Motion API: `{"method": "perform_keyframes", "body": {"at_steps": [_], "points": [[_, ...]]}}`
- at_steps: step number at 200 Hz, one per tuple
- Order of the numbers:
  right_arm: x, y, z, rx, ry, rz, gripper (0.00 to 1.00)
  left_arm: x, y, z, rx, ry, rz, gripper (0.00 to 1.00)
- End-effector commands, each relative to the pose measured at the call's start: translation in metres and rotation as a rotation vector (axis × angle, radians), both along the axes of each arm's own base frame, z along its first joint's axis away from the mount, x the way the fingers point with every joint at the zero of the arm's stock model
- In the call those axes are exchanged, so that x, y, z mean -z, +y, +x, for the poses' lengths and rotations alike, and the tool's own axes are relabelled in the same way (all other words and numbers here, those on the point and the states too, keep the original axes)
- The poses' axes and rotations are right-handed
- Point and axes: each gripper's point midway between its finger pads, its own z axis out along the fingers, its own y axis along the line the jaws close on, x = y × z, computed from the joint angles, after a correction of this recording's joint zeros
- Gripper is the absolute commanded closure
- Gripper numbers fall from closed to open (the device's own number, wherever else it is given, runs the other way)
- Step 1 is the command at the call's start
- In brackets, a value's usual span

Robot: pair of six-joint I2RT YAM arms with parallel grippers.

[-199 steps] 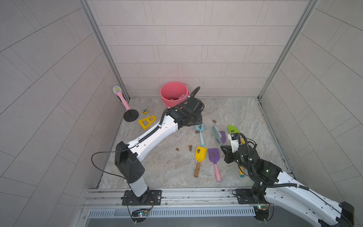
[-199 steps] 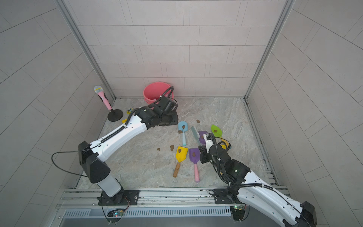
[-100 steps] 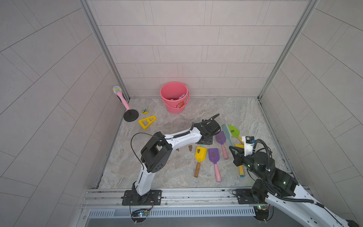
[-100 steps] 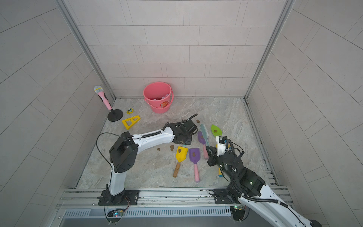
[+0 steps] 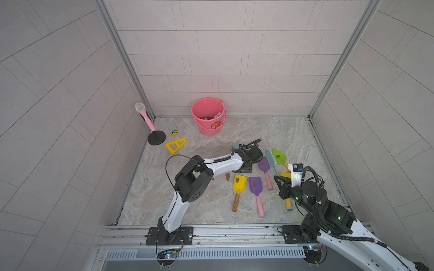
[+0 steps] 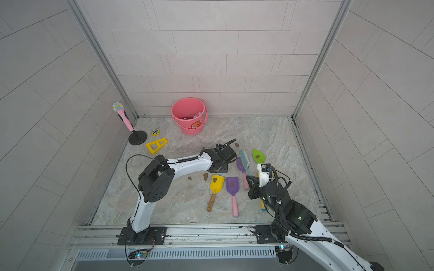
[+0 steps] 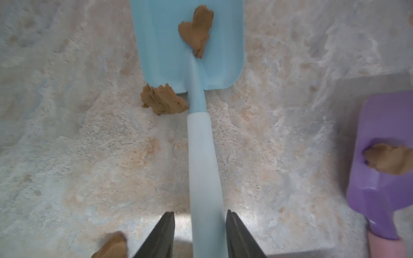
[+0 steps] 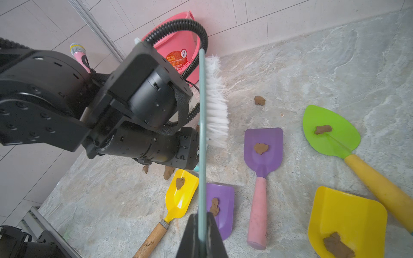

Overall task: Brush the soil off the hand trowel and place it into the bucket
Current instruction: Pick up the hand trowel from the center of the board.

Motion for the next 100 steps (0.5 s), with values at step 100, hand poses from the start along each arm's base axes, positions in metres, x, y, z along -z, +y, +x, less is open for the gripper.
{"method": "perform_keyframes", "body": {"at_steps": [100], "points": [[-0.002, -0.004, 0.009, 0.055, -0.001, -0.01, 1.0, -0.012, 0.022, 0.003, -0.02, 0.045, -0.005, 0.89]]}}
